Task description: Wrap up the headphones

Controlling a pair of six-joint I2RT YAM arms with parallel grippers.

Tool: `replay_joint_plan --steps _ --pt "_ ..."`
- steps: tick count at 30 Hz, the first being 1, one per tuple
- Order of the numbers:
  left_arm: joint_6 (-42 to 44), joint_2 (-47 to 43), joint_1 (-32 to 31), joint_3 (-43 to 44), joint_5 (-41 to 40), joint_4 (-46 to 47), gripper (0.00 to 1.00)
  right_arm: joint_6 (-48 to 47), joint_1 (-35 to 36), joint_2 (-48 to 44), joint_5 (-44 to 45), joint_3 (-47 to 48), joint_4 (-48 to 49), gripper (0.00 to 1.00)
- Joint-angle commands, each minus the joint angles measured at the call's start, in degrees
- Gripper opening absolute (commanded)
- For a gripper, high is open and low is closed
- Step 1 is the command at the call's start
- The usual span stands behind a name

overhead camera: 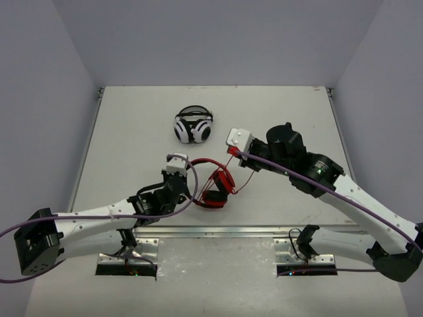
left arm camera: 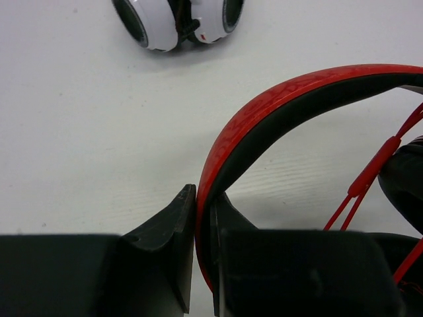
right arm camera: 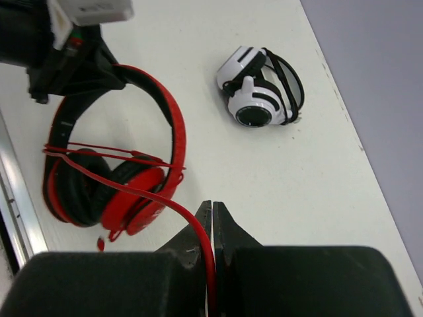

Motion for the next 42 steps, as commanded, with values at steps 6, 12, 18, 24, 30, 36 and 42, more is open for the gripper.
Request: replay_joint_plan --steps 6,12,18,24,30,36,42 --pt "6.74 -11.49 -1.76 -0.97 13.90 6.42 0.00 -2.47 -7.89 3.36 1.67 2.86 3.28 0.01" --pt "4.72 -16.94 -2.99 2.10 15.49 1.33 0.00 0.15 -13.25 5.74 -0.26 1.20 6.16 0.01" --pt "2.61 -21.60 -3.17 8.06 15.06 -6.14 0.01 8.50 -19.24 2.92 -5.53 -6.62 13.81 0.01" --pt "1.12 -22.66 -3.17 16.06 15.85 -7.83 0.00 16.32 -21.00 1.61 -13.43 -14.18 21.45 0.02" --pt "-2.14 -17.92 -3.17 26.17 13.92 -6.60 0.00 27.66 -20.56 1.16 -26.44 -23.49 36.13 0.02" --pt "-5.30 -12.38 -3.17 36.37 9.61 -5.80 0.00 37.51 -19.16 2.48 -31.72 -30.53 49.94 0.01" --pt "-11.88 -7.55 -3.17 42.53 1.80 -8.88 0.00 39.37 -12.23 3.45 -27.53 -34.04 56.27 0.01"
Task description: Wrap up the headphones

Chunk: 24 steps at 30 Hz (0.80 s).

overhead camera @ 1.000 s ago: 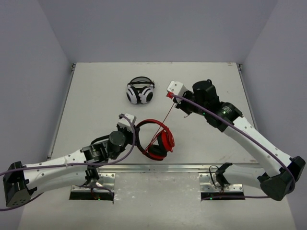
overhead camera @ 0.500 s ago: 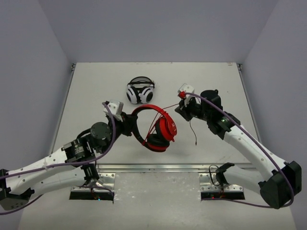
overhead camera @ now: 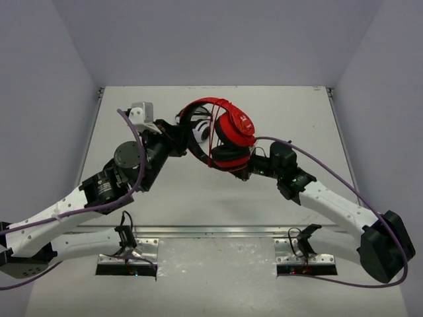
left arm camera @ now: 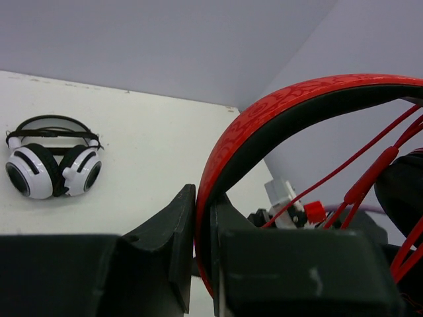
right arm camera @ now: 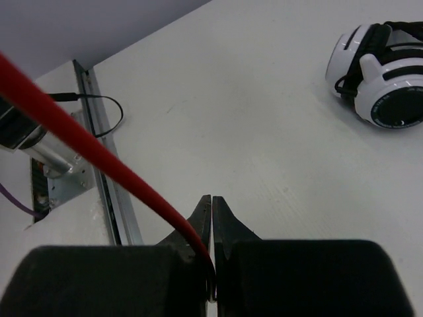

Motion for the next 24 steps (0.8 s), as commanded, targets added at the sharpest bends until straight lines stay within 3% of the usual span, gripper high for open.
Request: replay_joint_plan --steps 1,8,13,20,24 --pt "-8.58 1.24 -0.54 4.33 -5.90 3.80 0.00 2.42 5.40 -0.42 5.58 -1.85 8.67 0.01" --pt "-21.33 2.83 -0.54 3.19 -15.22 -1.55 0.00 5.49 10.51 -4.90 12.30 -9.85 21.05 0.01" --pt "-27.49 3.88 -0.54 3.62 -20.59 -3.50 0.00 4.36 14.81 -6.66 14.59 -11.97 23.18 0.01" --pt "-30.49 9.94 -0.54 7.66 -25.94 -9.56 0.00 -3.80 24.39 -4.64 21.96 -6.88 15.11 0.01" --pt "-31.28 15.47 -0.02 12.15 -30.34 -18.25 0.00 -8.29 29.31 -3.06 27.15 -1.78 6.94 0.01"
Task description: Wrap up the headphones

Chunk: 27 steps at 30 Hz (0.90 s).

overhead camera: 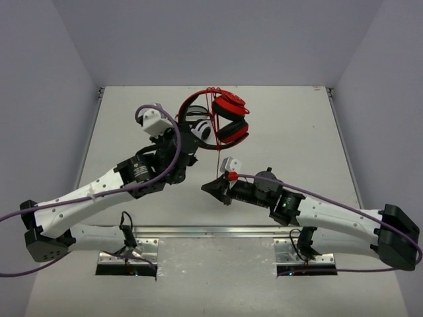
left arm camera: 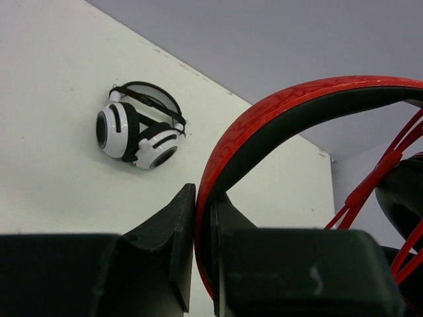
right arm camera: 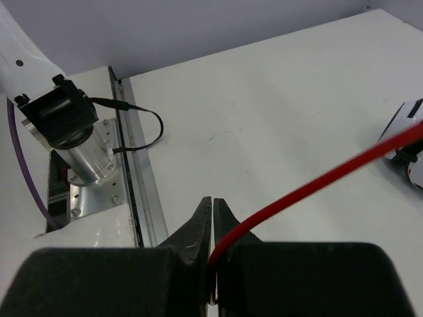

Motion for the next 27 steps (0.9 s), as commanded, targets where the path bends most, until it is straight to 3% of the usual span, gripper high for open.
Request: replay_joint_plan --steps 1,6,11,16,22,27 --pt "-3.92 2.71 0.44 5.40 -6.72 -2.50 0.00 -6.03 3.79 1.27 6.24 6.01 -9.02 0.01" --pt "0.74 5.98 6.50 0.58 -0.05 -0.08 0.00 -11.48 8.36 3.29 10.28 13.91 -21.59 0.01" --pt "8.19 7.12 6.77 -5.83 2.33 2.58 0.00 -16.14 9.07 3.38 13.63 18.40 -29.43 0.01" --pt "17.09 7.82 6.60 -13.31 10.57 9.34 0.01 -21.92 9.16 3.03 13.37 23.13 -39.71 0.01" --pt "24.82 8.08 6.16 -23.93 19.81 18.13 0.00 -28.35 9.16 6.36 3.01 30.00 -53.23 0.01" --pt "31.15 8.97 6.16 -27.47 31.58 23.22 0.00 -32.92 9.16 11.11 -4.91 34.05 -59.93 0.01"
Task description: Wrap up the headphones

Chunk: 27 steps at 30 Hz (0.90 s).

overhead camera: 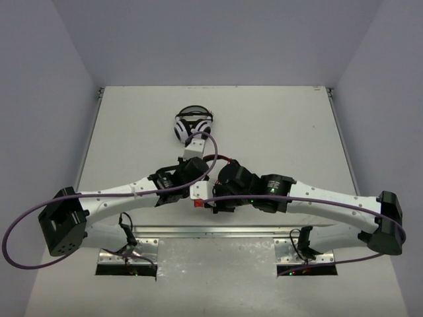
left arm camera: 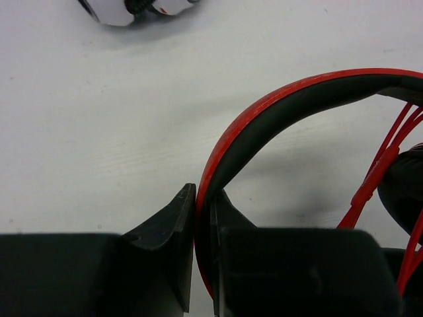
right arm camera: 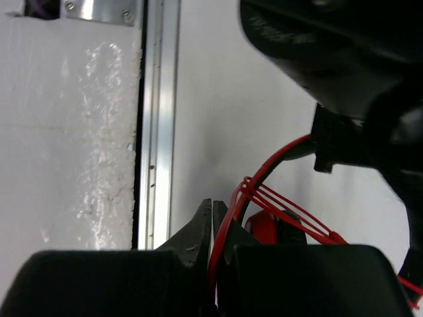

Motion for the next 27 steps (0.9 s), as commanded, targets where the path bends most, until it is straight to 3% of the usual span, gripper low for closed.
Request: replay_joint_plan --steps 1,7,11,15,18,24,27 --pt "5.91 -0.28 0.17 -1.48 8.77 9.38 0.00 -4.77 0.70 1.65 -7.58 3.54 -3.13 0.01" --pt "8.02 -4.67 -0.45 -3.85 15.19 11.31 0.00 -3.29 0.61 -2.46 -7.59 -4.53 4.94 0.01" --pt "7.50 -5.99 -0.45 -3.16 15.12 7.63 0.00 -1.36 -0.09 -4.50 -6.70 -6.92 6.54 0.01" --pt "8.37 -6.96 -0.45 -3.41 16.61 6.92 0.00 -0.12 -5.61 -3.97 -6.70 -7.97 5.21 0.01" --pt "9.78 -7.14 -0.54 -4.47 18.19 7.44 0.00 0.93 -10.53 -4.06 -15.00 -7.98 4.96 0.01" --pt "12.33 -7.05 -1.24 -5.88 26.88 11.40 0.00 1.81 -10.81 -1.08 -26.72 -2.63 1.71 0.02" --pt "12.77 -7.40 -1.41 -5.62 28.47 11.40 0.00 1.20 -10.81 0.51 -27.71 -2.44 0.47 0.02"
